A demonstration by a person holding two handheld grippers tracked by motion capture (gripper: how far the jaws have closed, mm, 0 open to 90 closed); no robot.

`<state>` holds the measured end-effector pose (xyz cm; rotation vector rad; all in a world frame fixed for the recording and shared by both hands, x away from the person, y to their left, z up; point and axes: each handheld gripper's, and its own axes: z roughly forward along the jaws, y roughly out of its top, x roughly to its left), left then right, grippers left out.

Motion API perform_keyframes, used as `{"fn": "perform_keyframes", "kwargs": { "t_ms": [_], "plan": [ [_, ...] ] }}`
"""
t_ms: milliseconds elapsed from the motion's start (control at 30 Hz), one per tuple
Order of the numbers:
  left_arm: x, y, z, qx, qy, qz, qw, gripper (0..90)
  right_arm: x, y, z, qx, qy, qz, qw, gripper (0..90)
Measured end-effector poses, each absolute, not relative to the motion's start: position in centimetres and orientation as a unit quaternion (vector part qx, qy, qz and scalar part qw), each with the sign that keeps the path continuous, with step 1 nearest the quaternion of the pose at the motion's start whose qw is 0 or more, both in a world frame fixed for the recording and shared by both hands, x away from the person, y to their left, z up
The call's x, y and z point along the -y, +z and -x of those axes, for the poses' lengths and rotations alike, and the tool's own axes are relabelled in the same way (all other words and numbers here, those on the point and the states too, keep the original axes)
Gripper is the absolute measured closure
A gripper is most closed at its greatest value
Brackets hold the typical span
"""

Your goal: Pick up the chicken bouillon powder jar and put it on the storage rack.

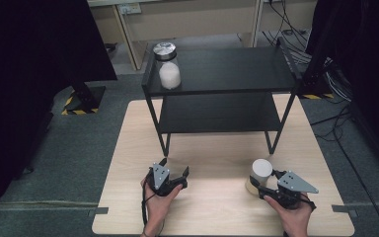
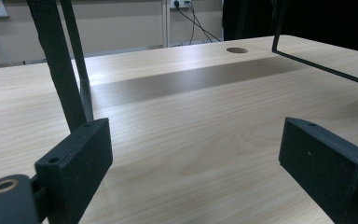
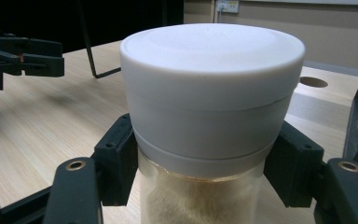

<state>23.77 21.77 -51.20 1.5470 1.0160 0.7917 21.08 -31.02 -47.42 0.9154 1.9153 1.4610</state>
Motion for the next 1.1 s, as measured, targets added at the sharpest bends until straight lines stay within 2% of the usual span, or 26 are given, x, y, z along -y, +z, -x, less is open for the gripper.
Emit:
{"fn": "perform_keyframes", "kwargs": {
  "t_ms": [600,1100],
  "plan": [
    [-21.8,-51.2,-23.8,-0.429,0.332,-0.648,0.535,9.0,30.8,-45.1,-20.5,-0.681,0.564,-0.351,0.308,35.0],
    [-21.7,-51.2,-23.7,-0.429,0.333,-0.647,0.535,9.1,30.2,-41.6,-21.1,-0.656,0.578,-0.351,0.335,35.0]
  ]
}}
